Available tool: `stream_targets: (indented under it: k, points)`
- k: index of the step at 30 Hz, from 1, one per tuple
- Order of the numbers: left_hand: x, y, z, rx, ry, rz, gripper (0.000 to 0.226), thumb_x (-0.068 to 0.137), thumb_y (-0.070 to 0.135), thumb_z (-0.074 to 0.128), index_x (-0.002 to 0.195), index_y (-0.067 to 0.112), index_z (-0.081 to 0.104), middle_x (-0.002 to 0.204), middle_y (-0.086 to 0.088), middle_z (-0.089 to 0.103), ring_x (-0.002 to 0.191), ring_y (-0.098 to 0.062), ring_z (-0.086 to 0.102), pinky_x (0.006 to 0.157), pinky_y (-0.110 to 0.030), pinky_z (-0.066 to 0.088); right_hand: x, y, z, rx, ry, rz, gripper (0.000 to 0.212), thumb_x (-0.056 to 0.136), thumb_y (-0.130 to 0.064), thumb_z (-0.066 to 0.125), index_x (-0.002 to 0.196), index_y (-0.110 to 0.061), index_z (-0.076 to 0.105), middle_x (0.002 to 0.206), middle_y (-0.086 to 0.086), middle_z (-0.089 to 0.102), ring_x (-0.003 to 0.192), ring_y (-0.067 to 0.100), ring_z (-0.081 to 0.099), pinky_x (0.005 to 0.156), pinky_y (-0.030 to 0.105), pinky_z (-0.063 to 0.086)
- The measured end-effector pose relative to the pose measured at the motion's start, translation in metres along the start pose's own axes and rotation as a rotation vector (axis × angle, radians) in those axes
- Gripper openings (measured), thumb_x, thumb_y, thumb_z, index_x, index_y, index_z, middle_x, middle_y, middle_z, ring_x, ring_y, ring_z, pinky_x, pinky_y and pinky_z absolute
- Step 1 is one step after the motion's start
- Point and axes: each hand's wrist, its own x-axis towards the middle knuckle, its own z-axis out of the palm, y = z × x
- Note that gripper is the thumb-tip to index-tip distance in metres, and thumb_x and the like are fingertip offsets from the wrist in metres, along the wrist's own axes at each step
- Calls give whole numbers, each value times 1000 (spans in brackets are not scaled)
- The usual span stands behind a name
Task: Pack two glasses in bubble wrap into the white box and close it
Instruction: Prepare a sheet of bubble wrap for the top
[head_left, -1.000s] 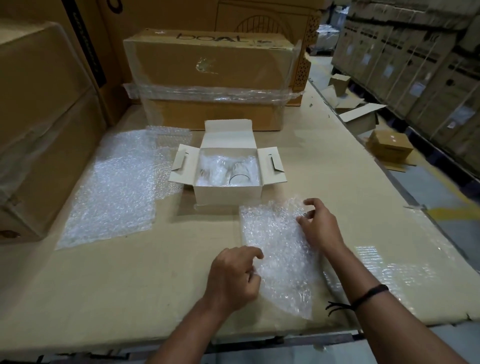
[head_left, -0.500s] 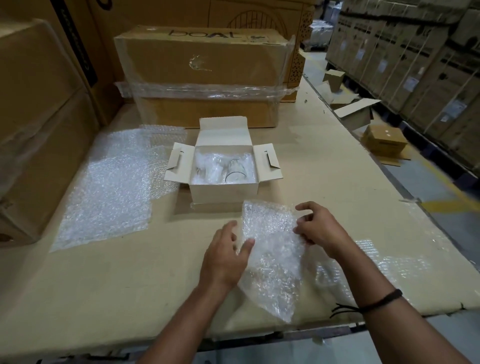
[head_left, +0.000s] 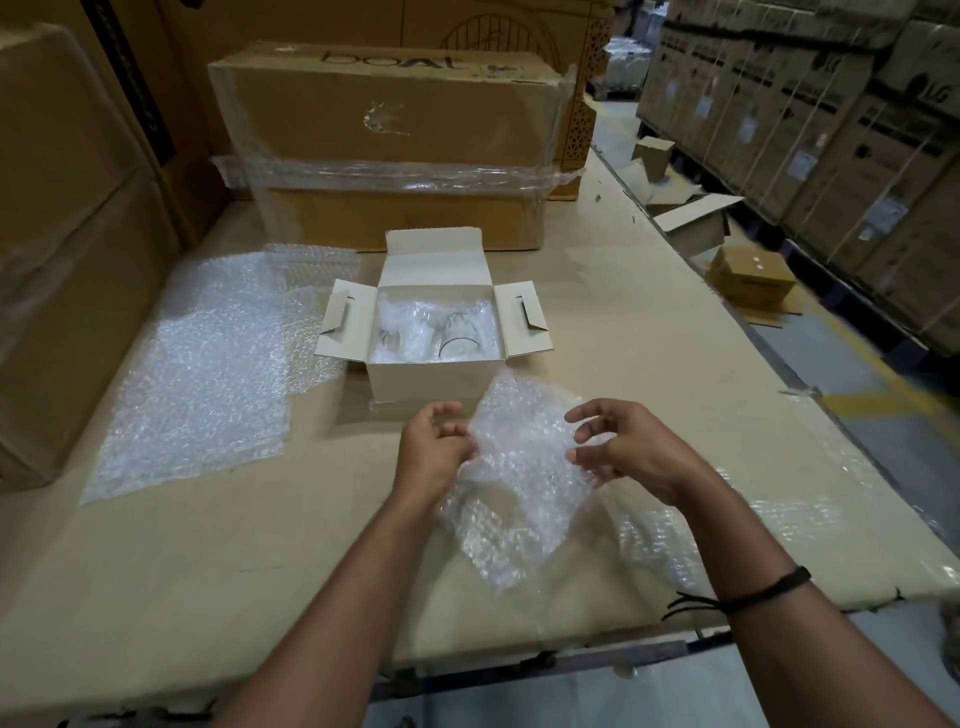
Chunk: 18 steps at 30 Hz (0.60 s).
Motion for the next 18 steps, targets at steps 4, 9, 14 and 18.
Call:
stream_targets:
  k: [4,9,14,18]
  points:
    - [2,5,0,-191,1,44,32,90,-1,58,114,20,55,110,-5,64,102,-25,62,86,-39,52,8,-5,6,43,113,-62,33,78,3,77,108,-4,64,98,13,56,61,23,62,54,29,54]
    - [-1,-10,-35,183,-194,326,50,64,20,49,110,29,65,115,10,63,105,-18,56,84,-32,45,12,4,24,-73,102,-69,30,80,-3,76,108,-7,64,110,15,59,65,23,69,57,26,55]
    - [-4,-33,-64,786,-383,588,61,67,46,59,126,29,56,129,13,46,122,-8,38,103,-28,32,10,9,27,-243,27,-38,30,80,-9,78,107,-13,66,107,9,65,69,27,72,64,40,61]
    - [-6,-39,-62,768,-89,646,17,74,17,67,90,21,68,97,14,56,89,-8,55,76,-21,42,1,-12,22,-328,-262,30,28,89,-17,71,116,-15,66,109,4,70,64,28,71,55,33,57]
